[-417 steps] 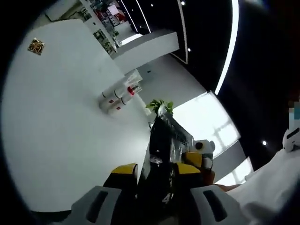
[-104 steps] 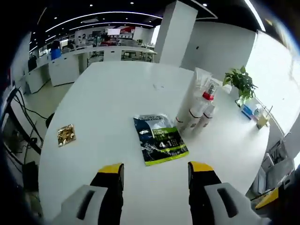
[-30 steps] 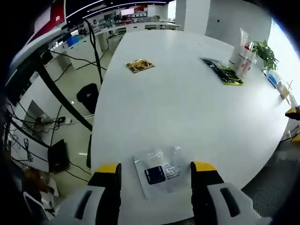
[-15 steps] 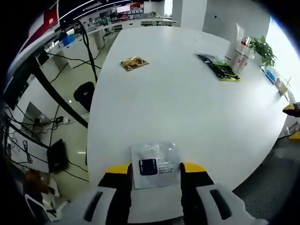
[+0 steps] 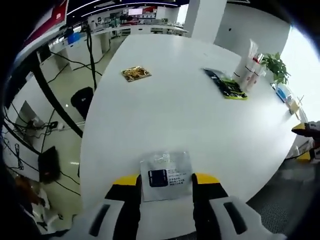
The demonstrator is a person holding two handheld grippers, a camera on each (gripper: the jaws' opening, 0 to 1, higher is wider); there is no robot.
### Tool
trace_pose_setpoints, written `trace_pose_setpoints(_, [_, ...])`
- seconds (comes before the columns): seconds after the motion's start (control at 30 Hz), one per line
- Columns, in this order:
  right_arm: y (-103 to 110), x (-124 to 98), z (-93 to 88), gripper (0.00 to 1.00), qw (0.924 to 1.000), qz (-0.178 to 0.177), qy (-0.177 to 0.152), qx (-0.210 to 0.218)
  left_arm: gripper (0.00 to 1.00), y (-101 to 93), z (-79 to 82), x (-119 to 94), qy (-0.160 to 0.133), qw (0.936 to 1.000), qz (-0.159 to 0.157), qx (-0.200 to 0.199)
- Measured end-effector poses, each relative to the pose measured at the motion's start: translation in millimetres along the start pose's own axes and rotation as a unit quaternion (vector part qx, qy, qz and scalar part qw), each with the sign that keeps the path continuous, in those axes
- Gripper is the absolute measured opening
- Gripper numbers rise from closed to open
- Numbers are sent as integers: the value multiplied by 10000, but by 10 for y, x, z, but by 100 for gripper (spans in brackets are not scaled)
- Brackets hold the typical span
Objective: Arrange the skincare products in the storage area until every visible bottle or jar stands upright without overlapping.
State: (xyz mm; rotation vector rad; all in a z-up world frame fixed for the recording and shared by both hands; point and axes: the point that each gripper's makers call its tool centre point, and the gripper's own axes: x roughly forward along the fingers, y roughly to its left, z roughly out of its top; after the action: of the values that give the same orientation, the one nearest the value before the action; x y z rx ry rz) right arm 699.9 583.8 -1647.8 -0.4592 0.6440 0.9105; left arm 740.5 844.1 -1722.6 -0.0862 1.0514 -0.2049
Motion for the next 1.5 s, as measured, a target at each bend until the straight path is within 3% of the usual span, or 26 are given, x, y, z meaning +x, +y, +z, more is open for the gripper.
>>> trace_pose_setpoints(0.2, [36, -1, 30, 40, 9999, 82, -66, 22, 41, -246, 187, -210, -472, 9983, -340, -40])
trace_pose_setpoints(0.43, [98, -1, 65, 40, 9997, 187, -128, -66, 41, -432, 284, -406, -802, 9956, -478, 108])
trace_pose_setpoints(0.73, [123, -40, 191, 40, 9990, 218, -372, -126, 41, -749, 253, -527, -970, 9915, -668, 551])
trace_pose_setpoints(0.8, [90, -69, 253, 41, 9986, 178, -502, -16, 41, -801, 262, -543, -1038, 9892, -681, 780])
trace_pose_setpoints(1.03, [-67, -149, 431, 42, 9919, 28, -891, 906, 41, -1049, 310, -660, -1274, 9841, -891, 857])
trace_pose_setpoints(1.17, [-3, -146, 546, 43, 9793, 318, -1159, 1630, 41, -1302, 295, -707, -1422, 9789, -1111, 957])
trace_pose_setpoints(1.23, [76, -126, 567, 45, 9631, 646, -1181, 2332, 41, -1427, 289, -727, -1525, 9754, -1251, 982])
trace_pose_setpoints(1.27, [128, -118, 600, 46, 9513, 886, -1262, 2668, 41, -1476, 276, -736, -1526, 9745, -1297, 1008])
trace_pose_setpoints(1.3, [144, -113, 610, 47, 9449, 980, -1286, 2848, 41, -1501, 276, -741, -1548, 9737, -1323, 1026])
trace_pose_setpoints(1.33, [156, -114, 623, 47, 9387, 1077, -1302, 3004, 41, -1611, 279, -775, -1668, 9688, -1430, 1143])
trace_pose_setpoints(1.37, [158, -119, 640, 46, 9363, 1114, -1334, 3052, 41, -1661, 279, -793, -1710, 9668, -1475, 1193])
trace_pose_setpoints(1.47, [234, -154, 721, 43, 9094, 1567, -1456, 3567, 41, -1836, 264, -863, -1823, 9597, -1747, 1234])
trace_pose_setpoints(1.5, [235, -157, 732, 42, 9074, 1602, -1500, 3585, 41, -1886, 248, -876, -1824, 9574, -1821, 1300])
